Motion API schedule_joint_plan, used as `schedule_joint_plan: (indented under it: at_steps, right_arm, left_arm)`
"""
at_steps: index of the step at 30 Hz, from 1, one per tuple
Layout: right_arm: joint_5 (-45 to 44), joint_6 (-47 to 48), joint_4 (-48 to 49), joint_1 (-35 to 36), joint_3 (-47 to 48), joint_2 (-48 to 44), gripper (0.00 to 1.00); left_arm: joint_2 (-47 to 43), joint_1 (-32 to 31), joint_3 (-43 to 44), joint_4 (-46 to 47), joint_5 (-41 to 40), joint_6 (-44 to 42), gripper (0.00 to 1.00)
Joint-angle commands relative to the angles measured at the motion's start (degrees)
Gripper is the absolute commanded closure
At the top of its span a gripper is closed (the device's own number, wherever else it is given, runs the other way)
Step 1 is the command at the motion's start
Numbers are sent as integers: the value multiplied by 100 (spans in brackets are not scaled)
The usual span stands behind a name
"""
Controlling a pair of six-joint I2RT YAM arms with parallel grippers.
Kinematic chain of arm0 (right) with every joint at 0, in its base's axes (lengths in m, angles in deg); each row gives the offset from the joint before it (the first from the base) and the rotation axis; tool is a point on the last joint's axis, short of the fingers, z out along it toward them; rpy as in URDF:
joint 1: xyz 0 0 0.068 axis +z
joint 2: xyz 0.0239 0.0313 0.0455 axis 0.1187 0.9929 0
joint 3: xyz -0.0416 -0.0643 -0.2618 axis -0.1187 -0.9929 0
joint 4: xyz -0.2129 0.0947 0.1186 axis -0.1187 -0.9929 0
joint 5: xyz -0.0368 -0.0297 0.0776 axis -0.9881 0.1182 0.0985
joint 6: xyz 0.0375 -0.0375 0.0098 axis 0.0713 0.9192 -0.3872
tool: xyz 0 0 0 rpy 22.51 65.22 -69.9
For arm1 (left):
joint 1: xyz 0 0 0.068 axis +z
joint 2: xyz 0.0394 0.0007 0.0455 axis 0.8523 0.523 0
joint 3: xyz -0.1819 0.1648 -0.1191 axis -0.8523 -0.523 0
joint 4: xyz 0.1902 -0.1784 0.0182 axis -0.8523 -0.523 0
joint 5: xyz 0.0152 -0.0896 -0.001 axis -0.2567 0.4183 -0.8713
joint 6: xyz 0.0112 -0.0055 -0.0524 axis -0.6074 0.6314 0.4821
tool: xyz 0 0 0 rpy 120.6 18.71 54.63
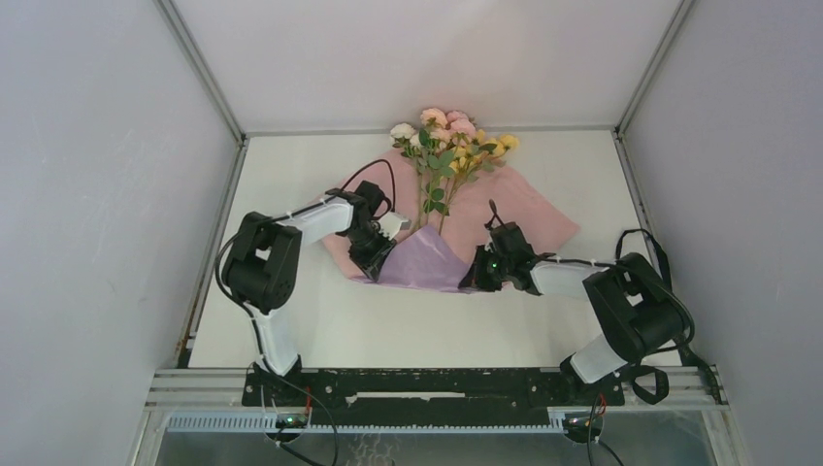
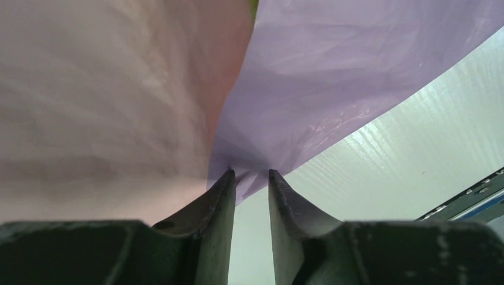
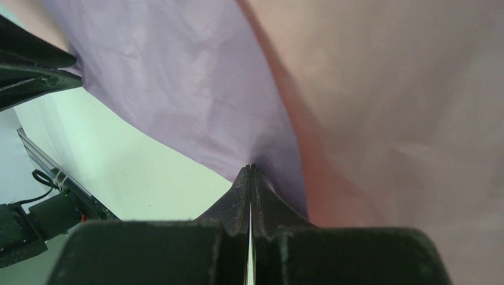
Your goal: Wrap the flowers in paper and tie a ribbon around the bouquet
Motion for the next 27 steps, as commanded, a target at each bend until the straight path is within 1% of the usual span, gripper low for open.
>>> schedule_joint_plan:
  at_steps: [1, 4, 7, 9, 10, 12, 13, 15, 17, 19, 20, 22, 24, 27]
  right_arm:
    - [-461, -50, -587, -250, -314, -379, 100]
    - [-664, -14, -866, -386, -460, -643, 100]
    - [-731, -37, -899, -405, -584, -736, 100]
    - [-701, -44, -882, -376, -588, -662, 100]
    - [-705, -60, -877, -372, -591, -654, 100]
    - [-767, -92, -880, -333, -592, -679, 100]
    - [-795, -115, -869, -325, -592, -713, 100]
    - [-809, -147, -845, -298, -583, -762, 100]
    - [-852, -178, -843, -288, -583, -806, 100]
    - [-925, -184, -899, -261, -583, -848, 100]
    - [-951, -185, -925, -255, -583, -868, 100]
    - [-997, -185, -980, -243, -583, -904, 100]
    - [-1041, -184, -1028, -237, -583, -976, 100]
    - [-1097, -157, -1130, -249, -583, -1085, 100]
  left_arm:
    - [-14, 38, -377, -143, -415, -329, 68]
    - [-89, 38, -546, -79, -394, -331, 69]
    - [-346, 38, -640, 16, -568, -279, 69]
    - [-785, 19, -618, 117, -659, -142, 69]
    - [-1144, -39, -597, 179, -618, -141, 68]
    - [-1962, -309, -562, 419, -620, -266, 65]
    - [-2222, -487, -532, 541, -606, -414, 63]
    - [-2359, -822, -374, 676, -492, -539, 61]
    - [-2079, -1081, -50, 557, -125, -462, 61]
    - [-1536, -1211, 288, 511, 259, -247, 62]
    - [-1239, -1226, 430, 591, 298, -89, 62]
    - [-619, -1231, 730, 706, 70, 303, 63]
    - [-59, -1232, 1098, 682, -29, 467, 63]
    - [346, -1238, 1297, 776, -112, 564, 63]
